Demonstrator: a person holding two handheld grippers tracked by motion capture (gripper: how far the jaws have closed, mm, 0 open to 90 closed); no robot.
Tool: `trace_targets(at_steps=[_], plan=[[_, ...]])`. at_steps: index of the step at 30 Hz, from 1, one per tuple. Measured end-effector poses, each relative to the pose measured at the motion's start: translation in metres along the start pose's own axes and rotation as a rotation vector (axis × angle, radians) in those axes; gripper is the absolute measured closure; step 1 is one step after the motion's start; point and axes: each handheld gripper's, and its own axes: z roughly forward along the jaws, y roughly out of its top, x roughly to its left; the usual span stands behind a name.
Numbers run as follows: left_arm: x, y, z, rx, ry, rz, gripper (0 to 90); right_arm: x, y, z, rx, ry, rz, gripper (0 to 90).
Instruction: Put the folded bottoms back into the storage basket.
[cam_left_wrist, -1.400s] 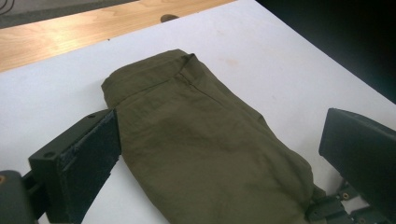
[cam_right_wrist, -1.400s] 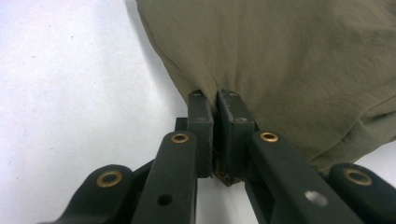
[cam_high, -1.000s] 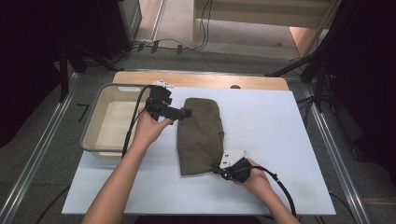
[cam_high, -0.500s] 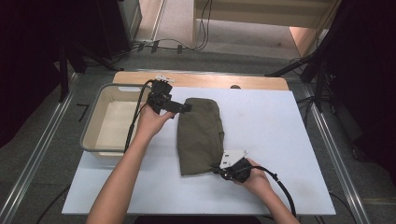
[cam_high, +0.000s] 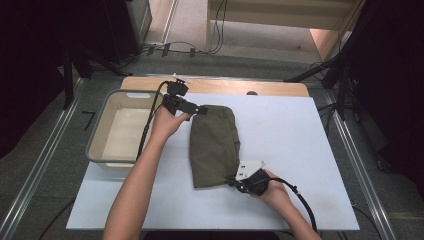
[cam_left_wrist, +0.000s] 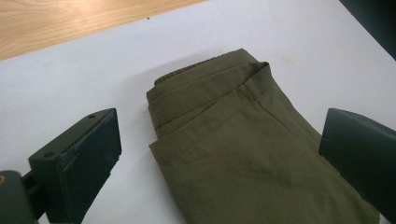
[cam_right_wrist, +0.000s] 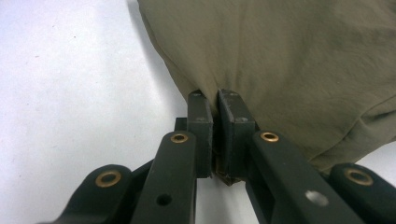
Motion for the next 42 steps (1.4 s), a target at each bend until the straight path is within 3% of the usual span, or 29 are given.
trace_targets(at_steps=[20, 35, 42], plan=[[0.02, -0.003, 0.031, 0.069, -0.019, -0.086, 0.4, 0.0, 0.0, 0.0, -0.001, 0.003, 0.003, 81.9], [0.027, -0.009, 0.048, 0.069, -0.036, -0.113, 0.8, 0.001, 0.0, 0.0, 0.003, 0.0, 0.002, 81.7], [0.028, -0.011, 0.052, 0.087, -0.033, -0.101, 0.8, 0.001, 0.0, 0.0, 0.004, 0.0, 0.002, 81.7]])
